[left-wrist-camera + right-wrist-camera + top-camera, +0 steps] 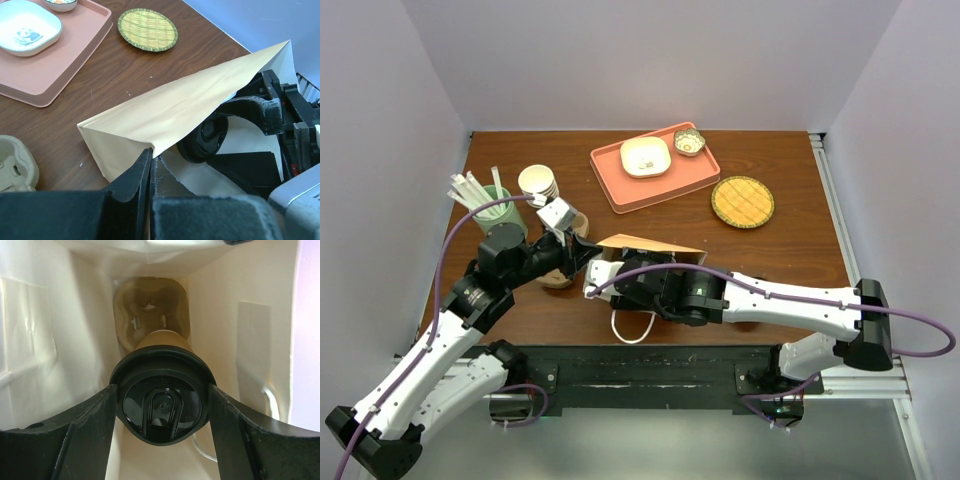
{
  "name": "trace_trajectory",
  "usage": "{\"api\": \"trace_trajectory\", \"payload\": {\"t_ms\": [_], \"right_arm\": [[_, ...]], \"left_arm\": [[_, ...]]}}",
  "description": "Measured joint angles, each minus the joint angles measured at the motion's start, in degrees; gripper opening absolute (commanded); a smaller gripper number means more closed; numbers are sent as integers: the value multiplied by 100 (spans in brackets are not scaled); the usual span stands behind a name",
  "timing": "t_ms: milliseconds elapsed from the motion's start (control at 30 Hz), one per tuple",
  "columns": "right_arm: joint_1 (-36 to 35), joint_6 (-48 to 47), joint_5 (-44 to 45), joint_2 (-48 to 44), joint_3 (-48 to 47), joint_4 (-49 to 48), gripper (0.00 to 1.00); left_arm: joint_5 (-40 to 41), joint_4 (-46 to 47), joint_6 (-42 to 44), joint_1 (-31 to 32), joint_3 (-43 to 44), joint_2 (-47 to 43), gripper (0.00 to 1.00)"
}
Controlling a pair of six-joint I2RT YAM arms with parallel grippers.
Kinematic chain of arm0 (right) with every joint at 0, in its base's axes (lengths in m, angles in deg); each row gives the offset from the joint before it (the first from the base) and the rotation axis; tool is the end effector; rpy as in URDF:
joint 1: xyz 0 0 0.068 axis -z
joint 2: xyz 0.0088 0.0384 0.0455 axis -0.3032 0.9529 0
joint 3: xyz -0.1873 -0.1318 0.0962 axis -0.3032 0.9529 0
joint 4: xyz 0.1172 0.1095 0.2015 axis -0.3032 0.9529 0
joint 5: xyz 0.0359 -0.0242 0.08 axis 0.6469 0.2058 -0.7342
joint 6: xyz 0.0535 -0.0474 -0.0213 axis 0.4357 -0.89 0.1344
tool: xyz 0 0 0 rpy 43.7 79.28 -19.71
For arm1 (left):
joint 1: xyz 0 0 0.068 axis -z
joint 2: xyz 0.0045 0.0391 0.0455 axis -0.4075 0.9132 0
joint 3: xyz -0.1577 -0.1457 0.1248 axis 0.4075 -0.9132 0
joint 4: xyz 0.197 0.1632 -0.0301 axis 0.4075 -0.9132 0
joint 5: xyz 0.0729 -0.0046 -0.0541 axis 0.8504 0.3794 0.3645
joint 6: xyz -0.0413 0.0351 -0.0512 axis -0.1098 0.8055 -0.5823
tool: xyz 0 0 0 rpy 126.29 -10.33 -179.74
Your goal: Pack the takeout coffee
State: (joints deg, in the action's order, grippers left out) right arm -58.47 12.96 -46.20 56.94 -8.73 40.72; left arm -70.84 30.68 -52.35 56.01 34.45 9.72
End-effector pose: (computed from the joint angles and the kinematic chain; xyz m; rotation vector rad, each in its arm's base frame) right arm 0.1084 0.2989 0.2837 -1.5011 1.6504 -0.1652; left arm 0.1641 -0.1271 0.3163 0.5561 1.7888 -0.8574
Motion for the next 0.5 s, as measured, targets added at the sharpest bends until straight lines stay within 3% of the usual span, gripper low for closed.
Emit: {"api": "trace_trajectory", "payload": {"t_ms": [500], "right_arm": [[83,-35,111,63,608,-280,52]], "left_arm": [[-31,-57,0,11,-26,-31,2]]}}
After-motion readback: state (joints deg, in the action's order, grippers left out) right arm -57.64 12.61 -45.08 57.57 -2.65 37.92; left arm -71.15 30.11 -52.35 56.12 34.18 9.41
